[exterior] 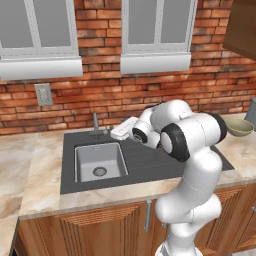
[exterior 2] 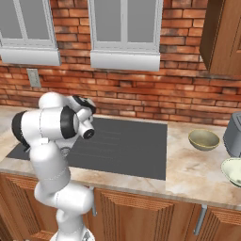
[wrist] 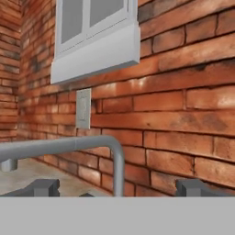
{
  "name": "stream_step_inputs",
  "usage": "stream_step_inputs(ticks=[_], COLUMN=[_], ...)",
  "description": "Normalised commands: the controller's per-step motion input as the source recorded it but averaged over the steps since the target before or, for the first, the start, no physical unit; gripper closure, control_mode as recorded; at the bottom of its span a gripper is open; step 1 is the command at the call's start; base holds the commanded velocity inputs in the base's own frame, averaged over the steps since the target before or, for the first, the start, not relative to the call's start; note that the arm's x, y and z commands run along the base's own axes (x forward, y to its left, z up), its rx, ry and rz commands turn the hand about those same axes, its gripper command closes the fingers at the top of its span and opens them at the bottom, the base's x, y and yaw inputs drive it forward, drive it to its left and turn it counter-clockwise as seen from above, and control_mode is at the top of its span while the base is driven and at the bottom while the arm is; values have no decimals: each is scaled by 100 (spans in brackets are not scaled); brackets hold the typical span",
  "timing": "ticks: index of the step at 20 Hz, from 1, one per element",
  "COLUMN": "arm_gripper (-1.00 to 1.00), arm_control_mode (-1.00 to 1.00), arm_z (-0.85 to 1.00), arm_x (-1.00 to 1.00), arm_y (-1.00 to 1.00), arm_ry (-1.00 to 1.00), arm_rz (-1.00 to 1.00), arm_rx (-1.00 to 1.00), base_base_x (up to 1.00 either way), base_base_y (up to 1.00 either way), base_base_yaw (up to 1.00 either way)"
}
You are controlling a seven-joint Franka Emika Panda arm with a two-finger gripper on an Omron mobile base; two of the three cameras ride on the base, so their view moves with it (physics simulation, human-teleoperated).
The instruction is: Rinse each bowl for a few seconds and place them down in the sink or on the counter.
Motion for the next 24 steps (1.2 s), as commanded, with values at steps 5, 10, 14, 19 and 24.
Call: stream_step_inputs(ticks=[5,10,14,19,24], arm_gripper=[-100,-100,-100,-100,-100], arm_control_mode=[-100,-100,-100,-100,-100], arm_z=[-24,-15,-16,-17,-22], arm_x=[34,38,36,30,27], arm_y=[1,3,12,19,21], arm_ry=[0,0,0,0,0], arm_rz=[-2,-2,-2,-1,0], arm_rx=[0,0,0,0,0], base_base_x=[0,0,0,0,0], base_base_y=[0,0,0,0,0], base_base_yaw=[0,0,0,0,0])
